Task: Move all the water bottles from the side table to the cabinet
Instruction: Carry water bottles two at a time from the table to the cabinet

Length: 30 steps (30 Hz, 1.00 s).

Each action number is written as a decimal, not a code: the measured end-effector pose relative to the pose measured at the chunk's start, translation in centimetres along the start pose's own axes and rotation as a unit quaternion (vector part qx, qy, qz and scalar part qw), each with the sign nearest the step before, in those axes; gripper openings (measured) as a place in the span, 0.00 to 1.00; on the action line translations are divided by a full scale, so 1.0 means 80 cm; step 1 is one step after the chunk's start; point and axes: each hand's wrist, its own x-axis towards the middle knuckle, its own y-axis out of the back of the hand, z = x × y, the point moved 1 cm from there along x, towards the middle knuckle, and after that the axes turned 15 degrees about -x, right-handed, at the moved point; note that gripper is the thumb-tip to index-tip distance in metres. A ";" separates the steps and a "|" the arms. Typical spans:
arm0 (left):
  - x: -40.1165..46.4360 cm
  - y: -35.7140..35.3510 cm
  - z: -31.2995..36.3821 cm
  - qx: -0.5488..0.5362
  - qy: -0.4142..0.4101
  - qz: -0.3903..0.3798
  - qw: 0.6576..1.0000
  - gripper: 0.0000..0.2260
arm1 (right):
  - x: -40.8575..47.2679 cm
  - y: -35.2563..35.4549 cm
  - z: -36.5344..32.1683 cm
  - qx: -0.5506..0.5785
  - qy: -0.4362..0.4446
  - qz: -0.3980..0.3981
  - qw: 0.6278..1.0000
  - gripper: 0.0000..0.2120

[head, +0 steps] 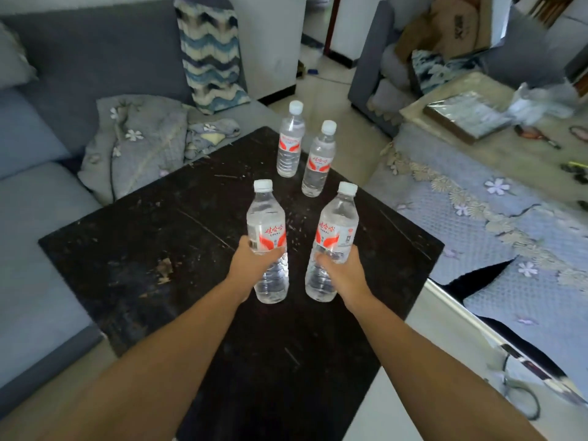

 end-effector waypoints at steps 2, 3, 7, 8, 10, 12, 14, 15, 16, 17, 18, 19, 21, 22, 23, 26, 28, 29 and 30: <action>-0.038 -0.009 0.000 -0.015 -0.002 -0.004 1.000 0.28 | -0.031 0.024 0.004 0.020 0.017 -0.004 1.000 0.26; -0.051 -0.013 0.000 -0.020 -0.003 -0.005 1.000 0.27 | -0.041 0.032 0.005 0.025 0.025 -0.004 0.999 0.25; -0.105 -0.034 0.015 -0.011 -0.030 -0.034 0.999 0.25 | -0.088 0.069 0.004 0.039 0.053 0.022 0.998 0.15; -0.114 -0.039 0.019 -0.004 -0.040 -0.043 0.998 0.25 | -0.097 0.076 0.004 0.040 0.056 0.027 0.997 0.15; -0.132 -0.045 0.030 0.004 -0.062 -0.053 0.997 0.24 | -0.116 0.089 0.004 0.032 0.053 0.039 0.997 0.21; -0.151 -0.051 0.038 0.002 -0.079 -0.066 0.995 0.24 | -0.138 0.102 0.008 0.023 0.051 0.055 0.997 0.27; -0.164 -0.055 0.042 0.002 -0.080 -0.075 0.994 0.25 | -0.159 0.111 0.013 0.017 0.050 0.067 0.996 0.29; -0.170 -0.056 0.044 0.001 -0.077 -0.084 0.993 0.26 | -0.169 0.115 0.015 0.018 0.046 0.074 0.996 0.29; -0.178 -0.058 0.044 0.001 -0.074 -0.099 0.992 0.26 | -0.184 0.120 0.019 0.023 0.040 0.086 0.995 0.29; -0.184 -0.059 0.044 0.001 -0.073 -0.111 0.991 0.26 | -0.195 0.123 0.021 0.027 0.035 0.095 0.994 0.29; -0.191 -0.060 0.043 0.001 -0.074 -0.124 0.990 0.25 | -0.208 0.126 0.024 0.032 0.033 0.107 0.993 0.29; -0.200 -0.061 0.043 -0.002 -0.074 -0.136 0.988 0.24 | -0.221 0.128 0.026 0.040 0.037 0.116 0.992 0.28; -0.220 -0.062 0.039 -0.003 -0.068 -0.165 0.984 0.20 | -0.250 0.129 0.032 0.061 0.043 0.135 0.988 0.26; -0.229 -0.061 0.035 0.004 -0.064 -0.181 0.981 0.19 | -0.267 0.126 0.035 0.074 0.041 0.146 0.986 0.25; -0.244 -0.060 0.032 0.016 -0.060 -0.204 0.977 0.18 | -0.287 0.123 0.040 0.089 0.035 0.163 0.982 0.24; -0.281 -0.058 0.017 0.045 -0.047 -0.249 0.966 0.19 | -0.342 0.112 0.058 0.123 0.014 0.195 0.973 0.24; -0.309 -0.058 0.005 0.051 -0.036 -0.277 0.959 0.20 | -0.380 0.104 0.073 0.140 -0.005 0.222 0.965 0.24; -0.324 -0.059 0.000 0.056 -0.033 -0.292 0.954 0.18 | -0.398 0.101 0.081 0.149 -0.019 0.240 0.959 0.25; -0.341 -0.063 -0.009 0.068 -0.030 -0.315 0.946 0.17 | -0.424 0.099 0.093 0.162 -0.040 0.265 0.950 0.26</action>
